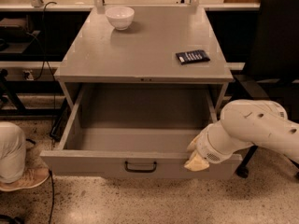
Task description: Open top drawer
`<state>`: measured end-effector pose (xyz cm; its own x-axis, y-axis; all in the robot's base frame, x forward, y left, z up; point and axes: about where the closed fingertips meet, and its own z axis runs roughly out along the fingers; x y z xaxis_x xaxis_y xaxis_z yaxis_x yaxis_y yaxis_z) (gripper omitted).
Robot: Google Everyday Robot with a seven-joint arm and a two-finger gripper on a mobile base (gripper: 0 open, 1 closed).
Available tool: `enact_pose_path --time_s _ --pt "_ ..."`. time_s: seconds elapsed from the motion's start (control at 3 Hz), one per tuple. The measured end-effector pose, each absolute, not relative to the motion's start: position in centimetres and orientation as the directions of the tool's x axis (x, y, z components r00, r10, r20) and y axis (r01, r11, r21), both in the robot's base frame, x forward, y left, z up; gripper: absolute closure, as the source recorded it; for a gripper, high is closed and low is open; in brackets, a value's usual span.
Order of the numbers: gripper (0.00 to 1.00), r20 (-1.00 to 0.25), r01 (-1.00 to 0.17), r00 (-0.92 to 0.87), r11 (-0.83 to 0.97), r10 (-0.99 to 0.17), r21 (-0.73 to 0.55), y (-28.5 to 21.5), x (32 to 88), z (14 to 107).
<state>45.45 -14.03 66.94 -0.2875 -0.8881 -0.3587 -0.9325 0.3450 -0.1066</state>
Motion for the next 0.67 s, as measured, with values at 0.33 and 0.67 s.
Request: enact_pose_path --time_s 0.33,0.67 --pt "0.38 -0.364 -0.927 -0.291 0.354 -0.885 -0.121 -14.84 45.67 67.68" --pt "0.13 -0.366 -0.924 -0.293 0.361 -0.883 -0.13 -15.39 45.82 68.2"
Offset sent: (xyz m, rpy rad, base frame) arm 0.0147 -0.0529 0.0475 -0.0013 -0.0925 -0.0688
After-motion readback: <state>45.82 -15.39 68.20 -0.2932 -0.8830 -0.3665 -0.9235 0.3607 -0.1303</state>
